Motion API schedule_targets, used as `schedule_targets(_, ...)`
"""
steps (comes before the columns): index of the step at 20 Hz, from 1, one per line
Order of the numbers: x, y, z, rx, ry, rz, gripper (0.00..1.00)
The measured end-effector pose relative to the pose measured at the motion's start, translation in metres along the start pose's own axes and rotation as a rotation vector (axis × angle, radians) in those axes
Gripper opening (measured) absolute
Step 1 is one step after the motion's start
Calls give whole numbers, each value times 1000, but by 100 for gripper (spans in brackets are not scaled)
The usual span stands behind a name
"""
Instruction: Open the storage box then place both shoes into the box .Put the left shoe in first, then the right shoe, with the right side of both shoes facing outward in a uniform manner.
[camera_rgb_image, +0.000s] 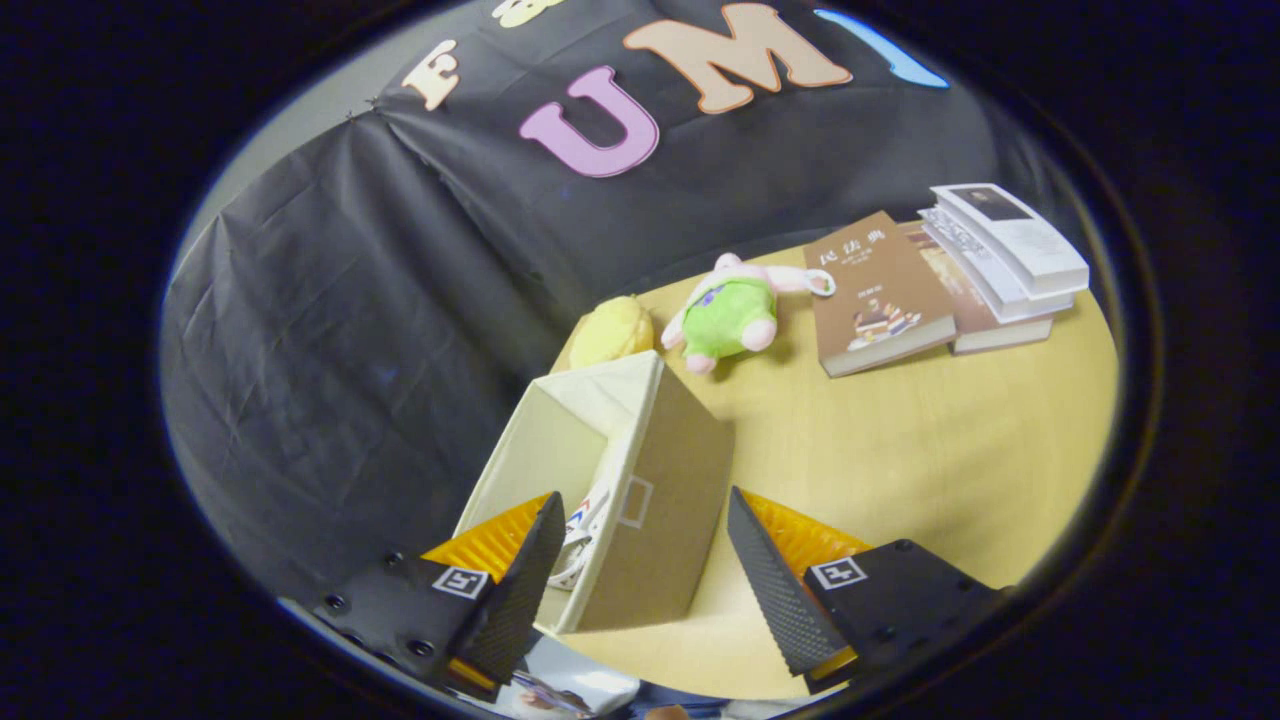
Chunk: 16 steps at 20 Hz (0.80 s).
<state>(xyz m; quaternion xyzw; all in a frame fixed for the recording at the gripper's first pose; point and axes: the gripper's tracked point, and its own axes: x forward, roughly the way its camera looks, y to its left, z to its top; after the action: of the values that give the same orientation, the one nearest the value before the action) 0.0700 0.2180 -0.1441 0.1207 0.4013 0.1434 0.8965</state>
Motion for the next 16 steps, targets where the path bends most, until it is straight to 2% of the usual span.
schedule_targets(5, -41, -36, 24, -106, -196, -10, 100)
schedule_targets(11, -106, -88, 66, -237, -502, -109, 100)
schedule_targets(16, -159, -113, 65, -358, -649, -154, 100)
